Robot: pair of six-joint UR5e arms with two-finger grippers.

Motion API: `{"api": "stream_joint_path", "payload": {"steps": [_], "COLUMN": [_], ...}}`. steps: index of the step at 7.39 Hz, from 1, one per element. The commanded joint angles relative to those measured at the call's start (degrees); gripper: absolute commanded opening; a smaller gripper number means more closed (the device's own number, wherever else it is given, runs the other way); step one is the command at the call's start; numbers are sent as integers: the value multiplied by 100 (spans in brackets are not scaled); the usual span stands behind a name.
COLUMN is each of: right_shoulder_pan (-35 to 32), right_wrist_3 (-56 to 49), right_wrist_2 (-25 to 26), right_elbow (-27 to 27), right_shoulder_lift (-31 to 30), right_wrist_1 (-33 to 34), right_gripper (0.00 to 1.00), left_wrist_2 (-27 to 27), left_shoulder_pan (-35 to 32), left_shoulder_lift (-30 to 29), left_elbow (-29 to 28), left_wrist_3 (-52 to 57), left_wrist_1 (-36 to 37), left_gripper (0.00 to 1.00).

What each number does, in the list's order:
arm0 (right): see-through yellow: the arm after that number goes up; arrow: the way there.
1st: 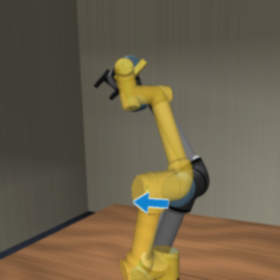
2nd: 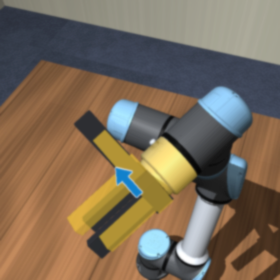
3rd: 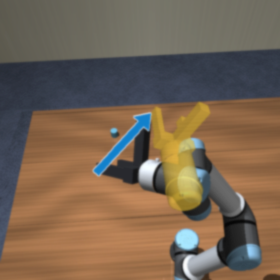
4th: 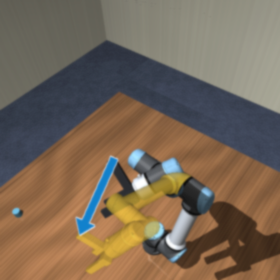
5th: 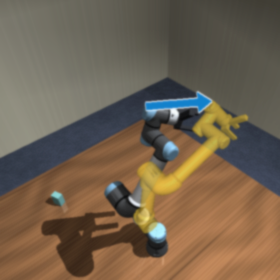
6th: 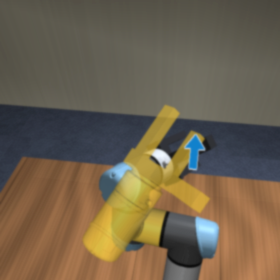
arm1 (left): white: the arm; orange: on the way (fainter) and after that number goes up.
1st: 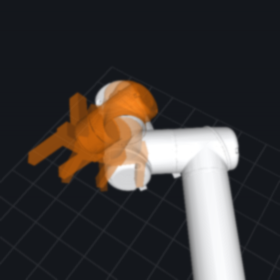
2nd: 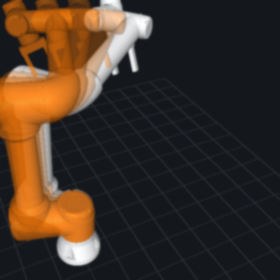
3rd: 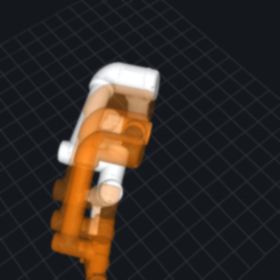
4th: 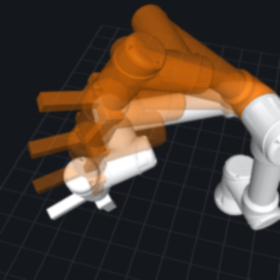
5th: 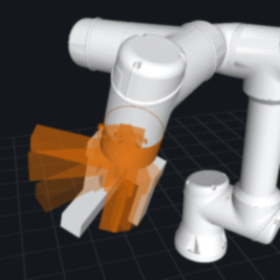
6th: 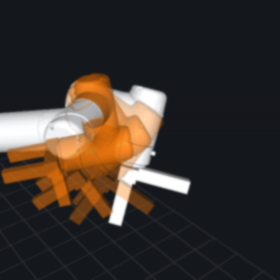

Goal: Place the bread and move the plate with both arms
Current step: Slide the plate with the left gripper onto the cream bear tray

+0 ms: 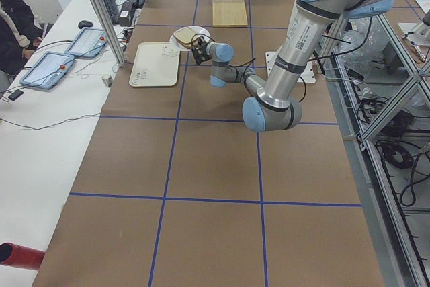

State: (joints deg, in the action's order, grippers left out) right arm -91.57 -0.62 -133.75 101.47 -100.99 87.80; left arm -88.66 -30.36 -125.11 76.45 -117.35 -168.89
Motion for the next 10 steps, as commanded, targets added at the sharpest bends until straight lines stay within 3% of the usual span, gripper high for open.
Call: {"api": "stream_joint_path", "payload": {"steps": [1, 3, 5, 8, 9, 10], "right_shoulder_pan": [7, 7, 7, 7, -1, 7], "right_wrist_3": [0, 9, 9, 18, 18, 18], "right_wrist_2": [7, 7, 7, 7, -2, 7], "right_elbow": [-14, -22, -14, -14, -14, -14], "right_shoulder_lift": [9, 18, 18, 27, 27, 27], "right_wrist_1": [0, 0, 0, 0, 0, 0], "right_gripper": [100, 100, 100, 100, 100, 100], "left_wrist_2": [182, 209, 585, 622, 639, 640], "left_shoulder_pan": [-390, -672, -673, -630, -516, -480], "left_shoulder_lift": [-591, -1197, -1724, -1754, -1736, -1719], "left_elbow": [-934, -1936, -2850, -2996, -2935, -2786], "left_wrist_3": [-357, -411, -411, -315, 25, 202], "left_wrist_1": [41, 329, 427, 463, 463, 471], "left_gripper": [0, 0, 0, 0, 15, 64]}}
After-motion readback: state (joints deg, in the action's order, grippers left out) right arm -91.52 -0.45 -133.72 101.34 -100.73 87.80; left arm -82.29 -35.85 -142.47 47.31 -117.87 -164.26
